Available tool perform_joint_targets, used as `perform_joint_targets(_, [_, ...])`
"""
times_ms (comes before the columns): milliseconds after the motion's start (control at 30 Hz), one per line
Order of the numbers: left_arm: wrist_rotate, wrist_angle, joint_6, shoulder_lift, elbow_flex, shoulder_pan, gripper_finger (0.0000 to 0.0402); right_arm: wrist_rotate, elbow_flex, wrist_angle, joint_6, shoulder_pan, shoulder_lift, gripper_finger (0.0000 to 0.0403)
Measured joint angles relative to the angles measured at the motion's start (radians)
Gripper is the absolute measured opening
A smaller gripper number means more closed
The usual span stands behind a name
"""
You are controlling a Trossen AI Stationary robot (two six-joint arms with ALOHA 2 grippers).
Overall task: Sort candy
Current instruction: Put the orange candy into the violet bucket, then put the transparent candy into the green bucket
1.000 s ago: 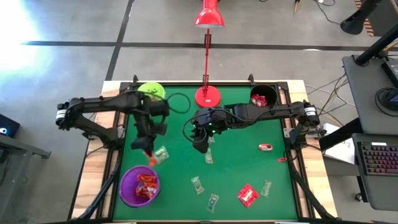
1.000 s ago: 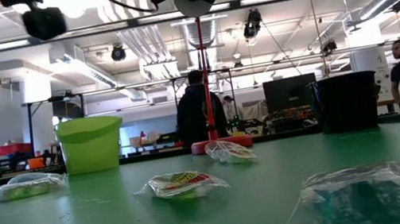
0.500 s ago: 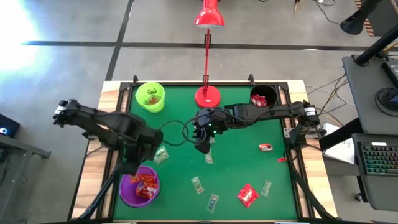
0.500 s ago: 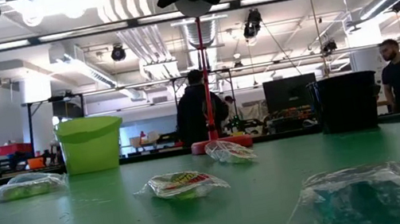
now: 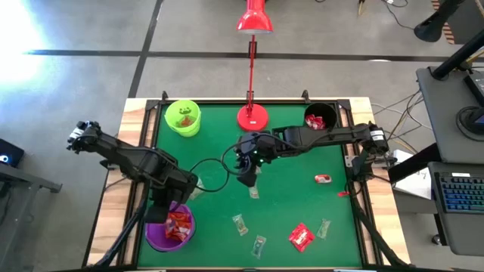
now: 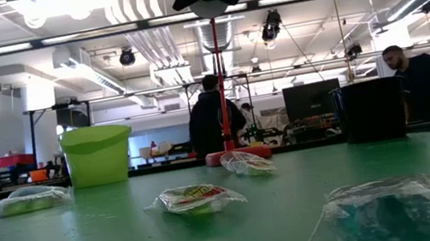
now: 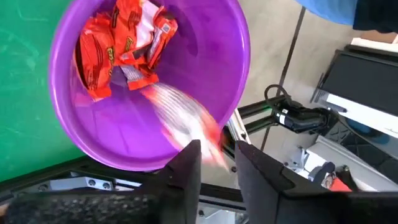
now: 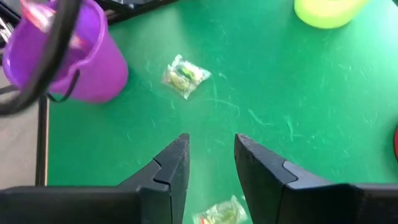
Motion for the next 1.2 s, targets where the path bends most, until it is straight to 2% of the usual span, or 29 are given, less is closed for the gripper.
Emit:
perform_joint_targets(200, [0.000, 0.000, -0.005, 0.000, 0.000, -0.009, 0.0119, 0.000, -0.001, -0.077, 0.000, 0.004, 0.000, 0.0132])
perform_joint_targets(333, [-0.019, -0.001, -0.006, 0.000, 0.023, -0.009, 0.0126, 0.000, -0.001, -0.126, -0.019, 0.004, 0.001, 0.0134])
perform_joint_targets(433, [-0.132, -0.010, -0.013, 0.000, 0.075, -0.010, 0.0124, 0.001, -0.001, -0.129, -0.050, 0.003, 0.002, 0.0130])
perform_joint_targets(667, [-0.544, -0.069, -0.031, -0.002, 0.264, -0.010, 0.0123, 0.008, -0.001, -0.108, -0.153, -0.003, 0.007, 0.0111])
perform_joint_targets(767, [-0.640, -0.077, -0.026, -0.003, 0.341, -0.011, 0.0123, 0.010, -0.001, -0.106, -0.166, -0.003, 0.007, 0.0104])
perform_joint_targets(900, [-0.658, -0.102, -0.011, -0.006, 0.420, -0.012, 0.0123, 0.002, -0.001, -0.108, -0.115, -0.015, 0.010, 0.0111])
perform_joint_targets(1000, [-0.658, -0.120, -0.005, -0.007, 0.465, -0.012, 0.0123, -0.046, -0.004, -0.112, -0.108, -0.031, 0.010, 0.0131])
perform_joint_targets(1200, [-0.665, -0.157, 0.006, -0.009, 0.526, -0.011, 0.0123, -0.078, -0.027, -0.113, -0.226, -0.048, 0.011, 0.0179])
